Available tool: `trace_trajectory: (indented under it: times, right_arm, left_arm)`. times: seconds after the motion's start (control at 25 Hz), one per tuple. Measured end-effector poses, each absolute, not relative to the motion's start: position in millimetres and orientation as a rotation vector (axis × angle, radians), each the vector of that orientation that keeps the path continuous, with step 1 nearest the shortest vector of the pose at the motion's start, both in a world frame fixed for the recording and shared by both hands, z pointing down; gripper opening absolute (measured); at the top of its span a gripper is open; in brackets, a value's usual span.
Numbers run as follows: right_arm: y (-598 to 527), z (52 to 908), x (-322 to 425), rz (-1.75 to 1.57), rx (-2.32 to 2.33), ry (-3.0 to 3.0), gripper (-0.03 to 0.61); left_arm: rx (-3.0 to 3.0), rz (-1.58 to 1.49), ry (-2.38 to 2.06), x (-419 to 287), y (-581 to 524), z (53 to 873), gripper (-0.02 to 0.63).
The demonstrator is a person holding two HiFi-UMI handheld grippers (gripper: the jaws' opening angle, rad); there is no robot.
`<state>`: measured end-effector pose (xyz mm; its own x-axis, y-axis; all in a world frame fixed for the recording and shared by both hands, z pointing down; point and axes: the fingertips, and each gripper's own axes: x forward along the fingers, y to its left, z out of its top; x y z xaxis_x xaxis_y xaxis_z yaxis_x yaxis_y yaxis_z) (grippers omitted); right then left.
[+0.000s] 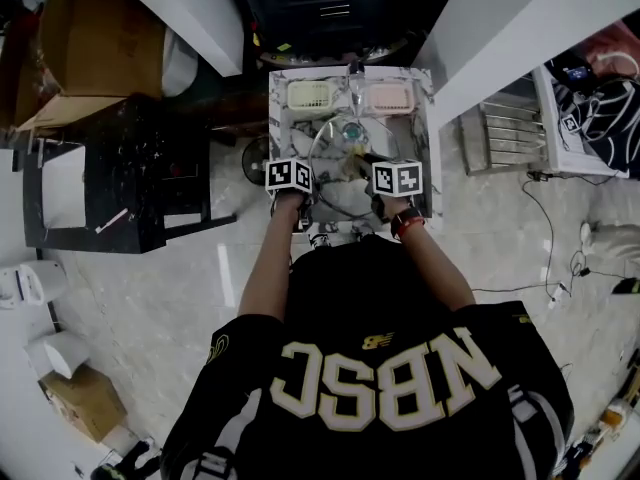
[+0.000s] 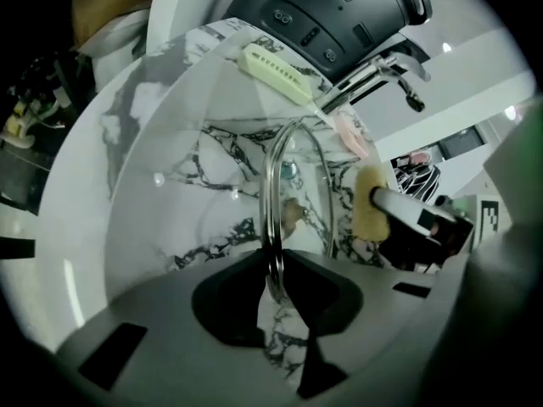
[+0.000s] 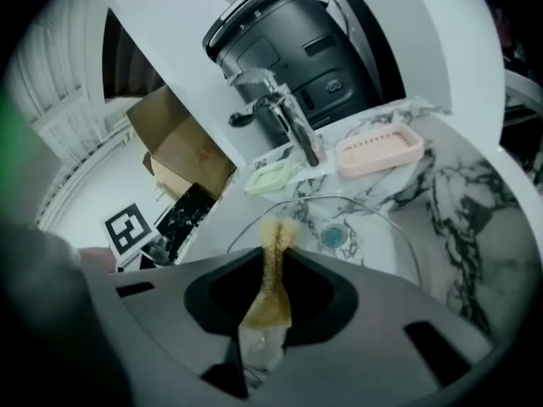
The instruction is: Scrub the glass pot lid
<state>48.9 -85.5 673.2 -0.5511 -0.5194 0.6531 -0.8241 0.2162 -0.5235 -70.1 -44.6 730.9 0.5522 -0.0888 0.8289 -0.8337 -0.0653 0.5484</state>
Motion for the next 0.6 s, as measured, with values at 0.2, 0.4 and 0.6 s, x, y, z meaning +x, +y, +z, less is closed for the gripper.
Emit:
trace_trajectory:
  times: [0.2,0.4,0.6]
  right_arm:
    - [-77.2,662.4,78.2,1.291,1.373,-2.163,0.081]
    - [-68.2,653.5,104.2,1.308,1.449,-2.145,0.084]
    - [-55.8,653.5,112.1,1.320,1.455,-2.131,0.089]
  left_arm:
    - [1.487,0.906,-0.890,-78.8,-44.5,753.8,0.070]
    - [1.479,0.985,-0.917,-79.2,-49.5,763.2,0.071]
    - [1.458,1.023,-0.933,-80.4,-54.6,766.4,0.079]
